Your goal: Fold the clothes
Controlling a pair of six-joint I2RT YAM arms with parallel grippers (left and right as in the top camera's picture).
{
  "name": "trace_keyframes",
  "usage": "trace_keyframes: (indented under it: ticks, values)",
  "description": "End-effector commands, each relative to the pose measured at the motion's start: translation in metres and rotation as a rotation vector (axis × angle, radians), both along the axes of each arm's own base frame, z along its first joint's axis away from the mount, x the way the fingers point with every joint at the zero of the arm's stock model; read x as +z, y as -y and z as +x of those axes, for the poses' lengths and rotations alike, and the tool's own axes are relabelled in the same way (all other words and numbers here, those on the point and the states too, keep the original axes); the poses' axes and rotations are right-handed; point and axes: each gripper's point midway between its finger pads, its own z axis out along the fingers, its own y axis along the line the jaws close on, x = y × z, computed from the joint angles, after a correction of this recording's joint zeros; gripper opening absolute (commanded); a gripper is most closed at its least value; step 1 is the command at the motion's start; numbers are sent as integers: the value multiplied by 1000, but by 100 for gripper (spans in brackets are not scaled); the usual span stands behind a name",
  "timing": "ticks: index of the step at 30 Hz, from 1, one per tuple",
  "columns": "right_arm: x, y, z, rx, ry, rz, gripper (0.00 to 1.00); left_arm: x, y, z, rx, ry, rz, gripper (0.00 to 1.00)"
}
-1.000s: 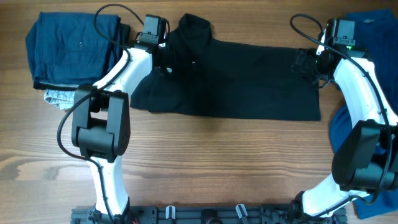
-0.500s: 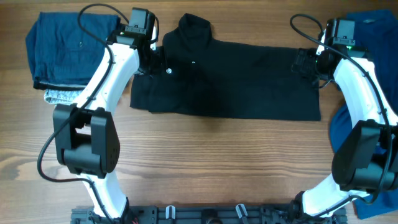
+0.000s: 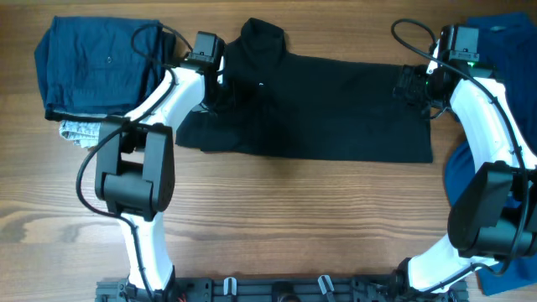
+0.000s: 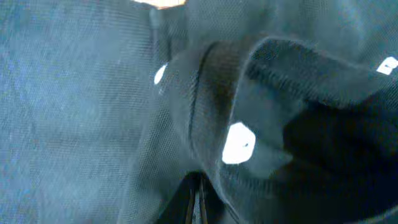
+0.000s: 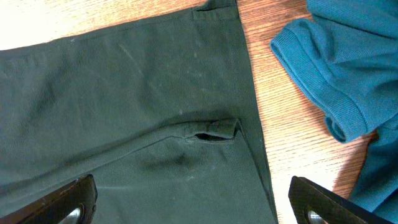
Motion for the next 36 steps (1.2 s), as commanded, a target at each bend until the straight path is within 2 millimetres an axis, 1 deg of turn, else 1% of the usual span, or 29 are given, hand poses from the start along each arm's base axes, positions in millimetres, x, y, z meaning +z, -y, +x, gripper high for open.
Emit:
trace_keyframes:
  ticks: [1,3,5,9,10,13,15,17,19,20,21,22,24,26,27,28,30,31,33,36]
  values:
    - [6,4,2,-18,17,-14,100,-7,7,11,-28,48,3,5]
    - [6,4,2,-18,17,-14,100,-5,9,18,-29,76,-4,6]
    - [6,4,2,-18,17,-14,99,-2,11,26,-28,109,-11,10]
    - [6,4,2,-18,17,-14,99,6,19,45,-32,197,-34,9]
    - [6,4,2,-18,17,-14,99,7,24,48,-40,214,-48,10]
    - [7,4,2,-18,17,-14,99,11,52,51,-98,232,-163,12]
    - [6,4,2,-18,17,-14,100,17,57,59,-107,279,-177,12]
    - [6,4,2,-18,17,-14,100,39,58,72,-104,341,-190,11]
    - [6,4,2,-18,17,-14,100,74,57,76,-102,398,-202,7]
    - [6,4,2,-18,17,-14,99,90,57,72,-91,411,-209,4]
    - [6,4,2,-18,17,-14,99,100,56,66,-73,402,-213,4]
    - [6,4,2,-18,17,-14,99,105,56,54,-76,372,-207,4]
    - [6,4,2,-18,17,-14,99,92,60,28,-92,260,-181,4]
    - [6,4,2,-18,17,-14,99,68,67,5,-118,150,-153,4]
    - [6,4,2,-18,17,-14,99,58,72,-1,-131,119,-145,4]
    - [6,4,2,-18,17,-14,100,42,79,-6,-146,86,-136,4]
    - [6,4,2,-18,17,-14,100,22,86,-8,-159,59,-121,5]
    - [6,4,2,-18,17,-14,100,14,88,-5,-162,60,-122,6]
    - [6,4,2,-18,17,-14,99,9,91,2,-163,83,-129,6]
    - [6,4,2,-18,17,-14,99,12,92,14,-159,137,-125,6]
